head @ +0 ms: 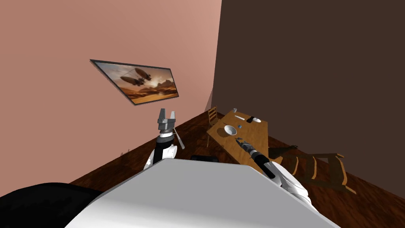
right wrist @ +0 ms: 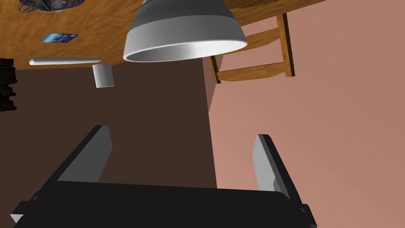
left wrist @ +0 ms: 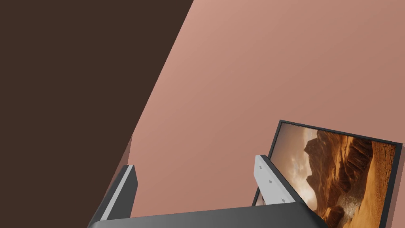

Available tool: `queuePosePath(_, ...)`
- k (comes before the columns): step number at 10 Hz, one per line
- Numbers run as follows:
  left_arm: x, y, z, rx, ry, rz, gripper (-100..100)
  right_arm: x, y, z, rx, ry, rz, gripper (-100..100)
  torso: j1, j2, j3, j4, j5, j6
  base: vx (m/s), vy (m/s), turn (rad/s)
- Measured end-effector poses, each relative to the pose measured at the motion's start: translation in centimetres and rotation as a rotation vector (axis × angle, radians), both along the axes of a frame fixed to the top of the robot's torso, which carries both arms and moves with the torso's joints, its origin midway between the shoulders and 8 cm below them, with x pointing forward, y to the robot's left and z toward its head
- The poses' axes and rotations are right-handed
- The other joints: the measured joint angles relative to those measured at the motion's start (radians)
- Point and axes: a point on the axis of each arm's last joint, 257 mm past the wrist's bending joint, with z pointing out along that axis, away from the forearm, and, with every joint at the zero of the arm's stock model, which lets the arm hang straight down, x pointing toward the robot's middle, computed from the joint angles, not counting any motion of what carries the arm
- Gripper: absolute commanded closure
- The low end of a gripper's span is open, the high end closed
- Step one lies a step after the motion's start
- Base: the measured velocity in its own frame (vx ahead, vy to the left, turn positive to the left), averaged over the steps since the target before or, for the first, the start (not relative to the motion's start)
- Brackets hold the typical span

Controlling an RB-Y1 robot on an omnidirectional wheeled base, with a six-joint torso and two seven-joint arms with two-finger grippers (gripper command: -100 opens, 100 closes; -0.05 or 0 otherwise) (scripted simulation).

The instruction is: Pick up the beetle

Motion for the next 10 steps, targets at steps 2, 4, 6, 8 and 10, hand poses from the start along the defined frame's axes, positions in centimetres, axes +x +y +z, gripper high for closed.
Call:
queuePosePath(2, 0.0, 0.0, 0.0, 0.0, 0.0, 0.0, 0, -2.2, -1.7, -2.1, -0.07, 0.076, 0.01, -100, 0.0, 0.0, 0.0, 0.0, 0.0, 0.0, 0.02, 0.01, 0.25)
queuePosePath(4, 0.0, 0.0, 0.0, 0.0, 0.0, 0.0, 0, -4.2, -3.5, -4.1, -0.137, 0.151, 0.021, -100, 0.0, 0.0, 0.0, 0.0, 0.0, 0.0, 0.02, 0.006, 0.258)
queuePosePath(6, 0.0, 0.0, 0.0, 0.0, 0.0, 0.0, 0, -5.7, -5.2, -5.6, -0.206, 0.221, 0.037, -100, 0.0, -0.001, 0.0, 0.0, 0.0, 0.0, 0.025, 0.009, 0.229)
queuePosePath(8, 0.0, 0.0, 0.0, 0.0, 0.0, 0.0, 0, -8.0, -7.6, -6.9, -0.27, 0.295, 0.052, -100, 0.0, -0.001, 0.0, 0.0, 0.0, 0.001, 0.03, 0.004, 0.197)
queuePosePath(10, 0.0, 0.0, 0.0, 0.0, 0.0, 0.0, 0, -9.3, -9.0, -8.0, -0.298, 0.337, 0.048, -100, 0.0, 0.0, 0.0, 0.0, 0.0, 0.002, 0.015, 0.001, 0.164)
